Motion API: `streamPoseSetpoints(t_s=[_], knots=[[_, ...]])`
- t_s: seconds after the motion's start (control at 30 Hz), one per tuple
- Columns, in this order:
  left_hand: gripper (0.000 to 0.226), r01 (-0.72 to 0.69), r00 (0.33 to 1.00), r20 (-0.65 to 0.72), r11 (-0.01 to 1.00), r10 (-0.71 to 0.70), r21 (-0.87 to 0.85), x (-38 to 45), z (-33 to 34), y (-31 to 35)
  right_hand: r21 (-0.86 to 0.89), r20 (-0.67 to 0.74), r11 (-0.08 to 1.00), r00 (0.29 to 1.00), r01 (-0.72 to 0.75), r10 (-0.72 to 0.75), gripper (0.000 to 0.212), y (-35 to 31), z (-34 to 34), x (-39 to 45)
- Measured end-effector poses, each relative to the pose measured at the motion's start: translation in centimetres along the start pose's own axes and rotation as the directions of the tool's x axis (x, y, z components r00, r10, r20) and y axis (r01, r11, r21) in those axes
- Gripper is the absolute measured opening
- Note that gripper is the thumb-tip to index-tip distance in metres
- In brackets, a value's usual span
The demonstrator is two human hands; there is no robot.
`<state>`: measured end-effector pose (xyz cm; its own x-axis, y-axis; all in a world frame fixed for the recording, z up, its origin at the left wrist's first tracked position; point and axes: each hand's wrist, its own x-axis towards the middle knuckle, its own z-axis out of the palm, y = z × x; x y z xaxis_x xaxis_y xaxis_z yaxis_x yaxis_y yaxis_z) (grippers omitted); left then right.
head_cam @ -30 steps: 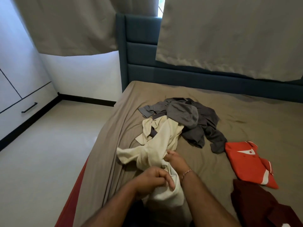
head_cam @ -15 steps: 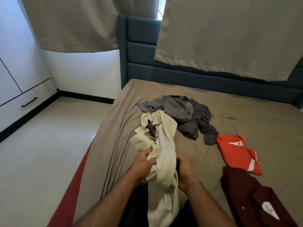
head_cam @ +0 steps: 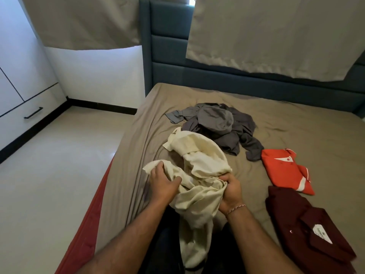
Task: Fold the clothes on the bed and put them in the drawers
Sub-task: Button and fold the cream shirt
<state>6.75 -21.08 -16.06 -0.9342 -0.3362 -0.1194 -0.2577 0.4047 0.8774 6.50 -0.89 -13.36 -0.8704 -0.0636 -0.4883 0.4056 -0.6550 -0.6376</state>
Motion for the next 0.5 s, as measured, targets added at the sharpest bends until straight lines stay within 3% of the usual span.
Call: streamPoseSetpoints(t_s=[0.13,0.2,0.27,0.33,0.37,0.4,0.43,0.5], knots=[[0.111,0.053,0.965,-0.262,0.995,-0.030,0.080,-1.6,1.3,0.3,0.088,0.112,0.996,0.994,-0.010,0.000,0.052,-0.2,-0.5,-0.7],[0.119,-0.030,0.983,-0.176,0.995,0.046,0.090,-1.7,2.0,0.2,0.075,0.206,0.996,0.978,-0.057,0.040,0.058,-0.3,-0.7,-1.1],[0.124,-0.160,0.987,0.025,0.976,0.158,0.147,-1.5,3.0,-0.1,0.005,0.277,0.995,0.956,-0.102,0.096,0.062,-0.2,-1.1,-1.4],[0.104,-0.217,0.966,0.177,0.962,0.187,0.165,-0.3,3.6,-0.3,-0.120,0.293,0.981,0.938,-0.154,0.184,0.067,-0.2,-1.6,-1.5],[0.080,-0.168,0.962,0.232,0.983,0.146,0.076,0.3,3.7,0.1,-0.183,0.321,0.964,0.915,-0.192,0.244,0.066,-0.2,-1.7,-1.7],[0.052,-0.018,0.960,0.274,0.993,0.050,-0.119,0.8,3.4,0.9,-0.256,0.354,0.942,0.886,-0.215,0.299,0.062,-0.2,-1.7,-2.1],[0.035,0.185,0.946,0.313,0.931,-0.082,-0.314,1.2,3.0,1.6,-0.319,0.378,0.925,0.866,-0.208,0.326,0.059,-0.1,-1.7,-2.2],[0.031,0.458,0.883,0.384,0.669,-0.268,-0.586,1.8,2.0,2.2,-0.397,0.356,0.901,0.875,-0.177,0.328,0.062,0.0,-2.2,-2.0]])
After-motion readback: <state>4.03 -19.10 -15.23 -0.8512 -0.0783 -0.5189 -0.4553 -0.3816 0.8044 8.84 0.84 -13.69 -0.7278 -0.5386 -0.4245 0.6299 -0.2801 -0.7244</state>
